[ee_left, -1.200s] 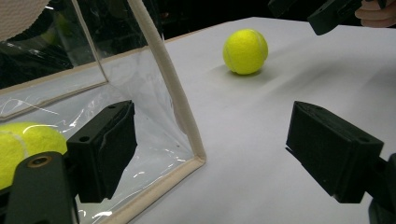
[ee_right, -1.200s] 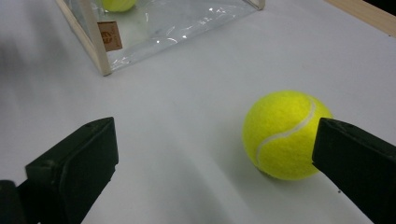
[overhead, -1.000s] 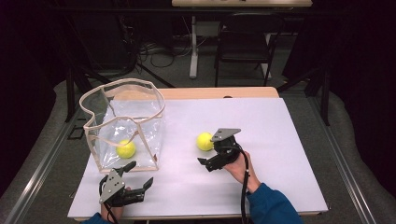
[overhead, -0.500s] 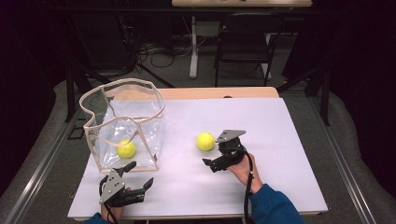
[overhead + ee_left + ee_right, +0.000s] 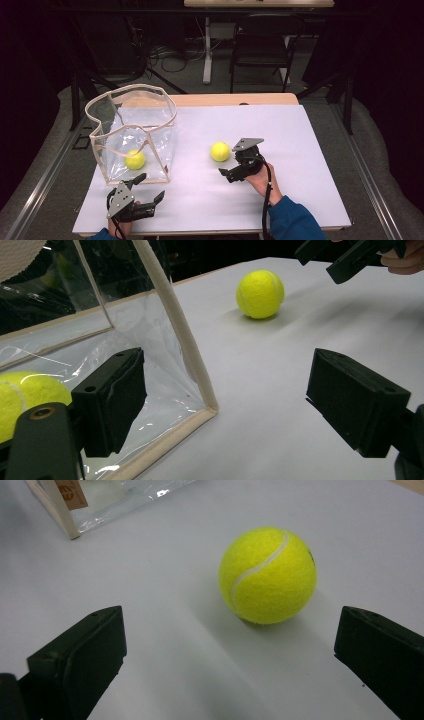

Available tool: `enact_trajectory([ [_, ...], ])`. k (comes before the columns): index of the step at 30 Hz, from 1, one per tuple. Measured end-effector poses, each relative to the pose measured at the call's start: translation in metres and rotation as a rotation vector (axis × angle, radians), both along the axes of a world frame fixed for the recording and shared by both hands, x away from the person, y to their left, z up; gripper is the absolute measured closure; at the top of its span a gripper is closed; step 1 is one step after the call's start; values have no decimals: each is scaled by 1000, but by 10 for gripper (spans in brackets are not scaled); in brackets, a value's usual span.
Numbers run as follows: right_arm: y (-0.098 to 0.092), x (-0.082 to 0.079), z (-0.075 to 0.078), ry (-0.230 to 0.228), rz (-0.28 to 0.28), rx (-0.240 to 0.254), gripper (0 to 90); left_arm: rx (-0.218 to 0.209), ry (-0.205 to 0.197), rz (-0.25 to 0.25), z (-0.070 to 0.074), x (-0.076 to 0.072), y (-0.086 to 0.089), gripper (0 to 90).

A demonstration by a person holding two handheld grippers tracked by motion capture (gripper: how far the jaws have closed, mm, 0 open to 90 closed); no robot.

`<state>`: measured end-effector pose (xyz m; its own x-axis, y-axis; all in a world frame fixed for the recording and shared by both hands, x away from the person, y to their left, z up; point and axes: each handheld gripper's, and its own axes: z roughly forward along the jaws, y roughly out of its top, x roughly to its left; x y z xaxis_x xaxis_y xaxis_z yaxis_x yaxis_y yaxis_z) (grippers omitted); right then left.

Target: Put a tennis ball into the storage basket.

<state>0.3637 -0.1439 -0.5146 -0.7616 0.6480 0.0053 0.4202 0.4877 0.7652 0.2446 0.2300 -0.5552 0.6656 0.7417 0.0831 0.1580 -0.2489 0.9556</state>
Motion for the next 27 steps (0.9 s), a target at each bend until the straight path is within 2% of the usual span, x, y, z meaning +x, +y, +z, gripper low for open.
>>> enact_trajectory([
  [6,0,5,2,1,-11,3,0,1,3,5,-1,0,-1,159],
  [9,0,8,3,2,-25,-10,0,5,0,5,0,0,-2,159],
  [11,-1,11,3,0,-23,0,0,6,0,5,0,-1,-2,160],
  [15,0,18,2,0,-38,-20,0,3,6,10,-1,-1,-1,160],
  [20,-1,31,0,22,-61,-28,0,7,5,4,-1,0,-2,159],
  [24,-4,39,1,49,-60,-10,0,7,9,4,-2,1,-3,160],
  [27,-4,43,2,49,-59,-17,0,5,4,6,-1,0,-2,160],
])
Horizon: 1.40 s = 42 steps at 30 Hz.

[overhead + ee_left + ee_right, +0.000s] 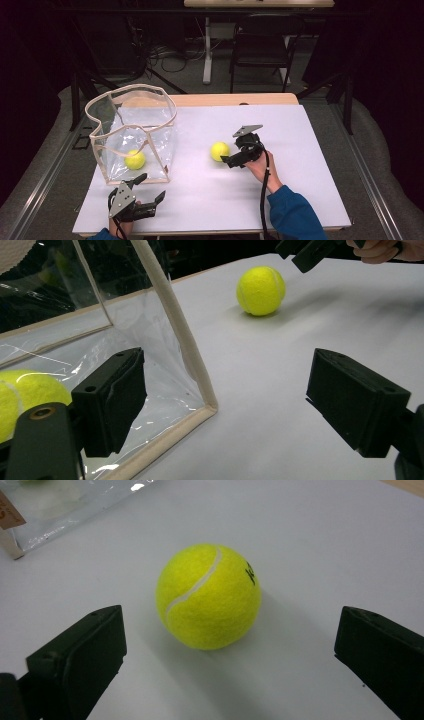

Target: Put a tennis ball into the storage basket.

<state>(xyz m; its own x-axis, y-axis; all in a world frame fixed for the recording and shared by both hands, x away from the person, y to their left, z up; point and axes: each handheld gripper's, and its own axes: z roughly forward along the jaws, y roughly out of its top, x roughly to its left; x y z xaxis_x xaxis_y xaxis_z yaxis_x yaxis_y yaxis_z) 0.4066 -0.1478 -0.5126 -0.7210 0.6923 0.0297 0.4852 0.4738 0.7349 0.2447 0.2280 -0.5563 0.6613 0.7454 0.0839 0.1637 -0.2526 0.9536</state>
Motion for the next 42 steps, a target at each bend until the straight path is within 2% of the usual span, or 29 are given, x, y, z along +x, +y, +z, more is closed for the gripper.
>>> enact_trajectory([
  [14,12,16,-3,42,20,6,0,1,3,0,0,1,0,160],
  [16,15,17,-4,37,28,-3,0,2,3,-1,0,1,0,160],
  [27,27,24,-15,71,30,-46,0,-1,3,-2,0,1,0,160],
  [29,29,25,-17,75,25,-79,0,2,5,-2,0,1,-1,160],
  [33,33,28,-20,80,22,-100,0,1,5,-2,-1,1,-1,160],
  [42,39,31,-25,94,23,-115,0,-1,3,-3,0,1,-1,159],
])
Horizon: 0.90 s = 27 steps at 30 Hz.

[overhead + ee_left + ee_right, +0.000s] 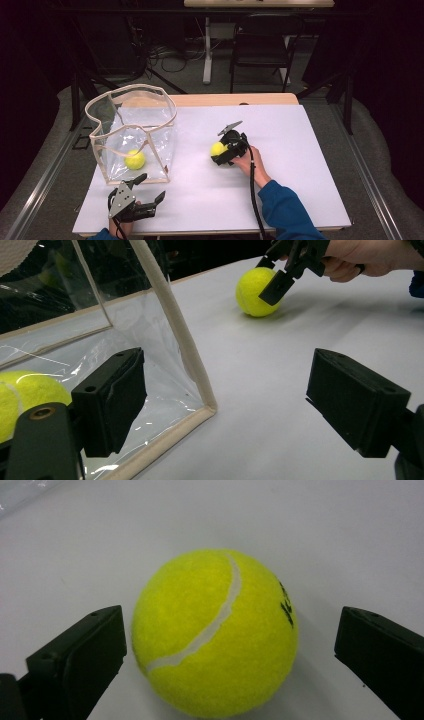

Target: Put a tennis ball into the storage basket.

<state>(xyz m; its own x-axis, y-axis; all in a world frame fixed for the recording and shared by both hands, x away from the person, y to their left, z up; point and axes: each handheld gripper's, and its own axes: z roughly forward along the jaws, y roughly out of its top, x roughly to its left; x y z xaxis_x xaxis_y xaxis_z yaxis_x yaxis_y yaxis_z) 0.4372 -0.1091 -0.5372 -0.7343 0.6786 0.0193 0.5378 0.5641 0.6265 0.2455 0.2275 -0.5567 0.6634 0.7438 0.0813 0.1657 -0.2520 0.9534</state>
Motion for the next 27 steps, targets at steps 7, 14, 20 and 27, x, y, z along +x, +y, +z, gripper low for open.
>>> enact_trajectory([
  [7,4,2,-4,4,-7,-15,1,-1,-1,-1,0,0,0,160],
  [14,5,3,-4,16,-9,-32,94,1,0,-2,0,0,1,160],
  [20,4,2,-2,22,-9,-14,180,1,-1,-3,0,1,0,160],
  [27,6,1,-2,32,4,-8,257,2,-2,-2,0,0,0,160],
])
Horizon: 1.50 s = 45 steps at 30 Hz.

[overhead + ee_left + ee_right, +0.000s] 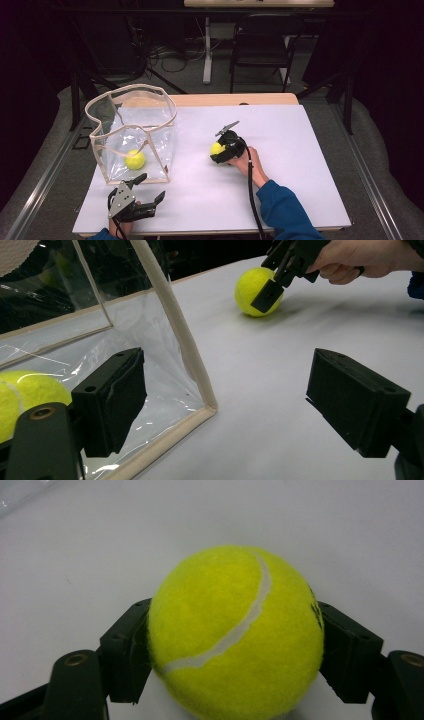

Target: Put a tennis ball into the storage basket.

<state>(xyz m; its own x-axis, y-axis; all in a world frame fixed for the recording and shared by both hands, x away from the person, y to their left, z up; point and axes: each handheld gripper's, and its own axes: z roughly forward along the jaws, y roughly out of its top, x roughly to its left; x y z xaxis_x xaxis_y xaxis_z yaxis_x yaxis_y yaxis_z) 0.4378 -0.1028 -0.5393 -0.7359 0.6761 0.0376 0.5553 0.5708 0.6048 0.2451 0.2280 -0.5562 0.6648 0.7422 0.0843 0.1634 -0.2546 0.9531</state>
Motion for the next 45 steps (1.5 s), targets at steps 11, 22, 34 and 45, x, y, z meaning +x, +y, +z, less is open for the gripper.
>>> enact_trajectory([
  [11,-4,0,3,-4,-4,3,264,-3,2,2,0,1,1,160],
  [22,-7,-5,11,-23,5,-8,265,-2,0,1,0,0,0,160],
  [34,-7,-11,25,-49,13,-17,266,-2,-2,0,0,0,0,160],
  [45,-6,-15,37,-70,27,-18,266,-3,-2,2,0,1,1,160],
])
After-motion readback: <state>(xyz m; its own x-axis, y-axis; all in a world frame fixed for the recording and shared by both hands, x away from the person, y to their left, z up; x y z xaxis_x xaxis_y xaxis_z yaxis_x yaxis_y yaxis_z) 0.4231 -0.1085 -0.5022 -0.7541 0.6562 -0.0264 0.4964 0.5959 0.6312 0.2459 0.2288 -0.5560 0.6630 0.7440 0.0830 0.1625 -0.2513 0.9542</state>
